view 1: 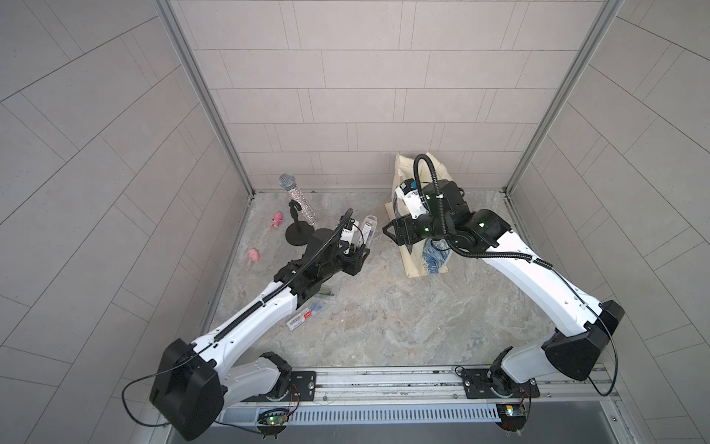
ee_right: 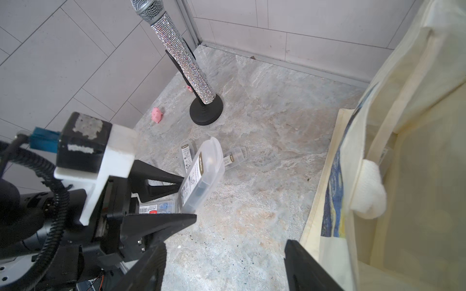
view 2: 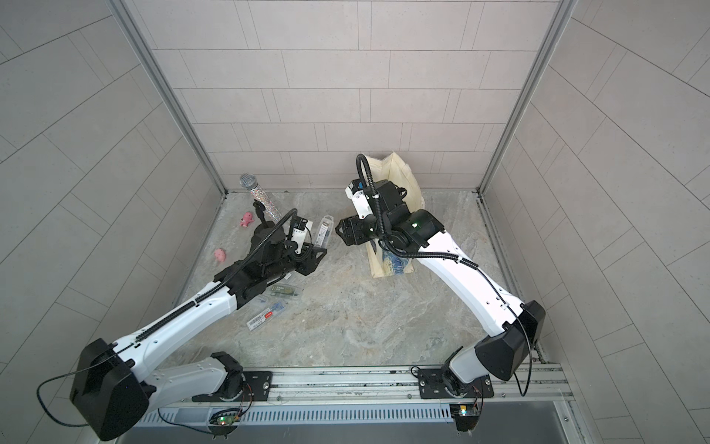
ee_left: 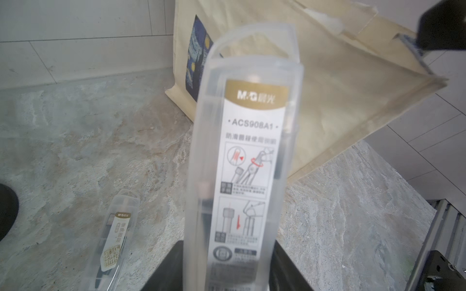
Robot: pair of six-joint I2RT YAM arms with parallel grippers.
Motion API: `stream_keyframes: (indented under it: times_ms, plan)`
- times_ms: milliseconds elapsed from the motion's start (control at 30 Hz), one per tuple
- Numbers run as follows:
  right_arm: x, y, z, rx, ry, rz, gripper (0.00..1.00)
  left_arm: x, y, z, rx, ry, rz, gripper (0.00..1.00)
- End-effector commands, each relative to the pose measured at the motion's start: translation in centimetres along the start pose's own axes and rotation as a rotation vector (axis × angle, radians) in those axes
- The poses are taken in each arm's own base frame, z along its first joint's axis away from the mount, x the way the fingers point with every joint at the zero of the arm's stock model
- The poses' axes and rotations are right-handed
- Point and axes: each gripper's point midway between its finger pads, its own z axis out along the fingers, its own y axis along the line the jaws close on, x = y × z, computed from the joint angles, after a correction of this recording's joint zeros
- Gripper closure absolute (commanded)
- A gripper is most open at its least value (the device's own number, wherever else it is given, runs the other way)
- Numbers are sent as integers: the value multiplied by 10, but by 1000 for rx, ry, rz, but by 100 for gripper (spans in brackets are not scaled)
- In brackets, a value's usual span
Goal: Put the compass set into the canvas bag
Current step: Place the compass set in the canvas bag.
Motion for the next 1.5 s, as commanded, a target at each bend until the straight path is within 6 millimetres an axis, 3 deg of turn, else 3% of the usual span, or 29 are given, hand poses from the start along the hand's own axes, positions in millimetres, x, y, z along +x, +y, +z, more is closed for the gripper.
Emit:
stream_keyframes:
  times_ms: [0,333,533,933,1000,1100,1167,1300,1467]
  plan:
    - [-11,18,-1,-91,-15,55,25,-32,-13,-13,24,-130,58,70]
    - [-24,28,19,-115,-24,71,32,-43,-24,-19,3,-176,119,71]
    - [-22,31,36,-134,-8,98,39,-44,-23,-22,-6,-188,121,71]
    - [-16,37,39,-180,-3,125,81,-39,-23,-16,-6,-154,120,70]
    - [-16,35,40,-176,-4,127,88,-38,-22,-15,-7,-150,117,65]
    - [-19,34,37,-166,-17,120,100,-36,-22,-15,-8,-138,113,39]
    - [-24,30,31,-149,-38,114,100,-33,-22,-16,-5,-130,112,30]
    - [-41,18,12,-103,-98,93,100,-30,-28,-23,28,-104,107,21]
    - [-75,-13,-29,15,-202,54,100,-33,-47,-32,122,-28,99,20]
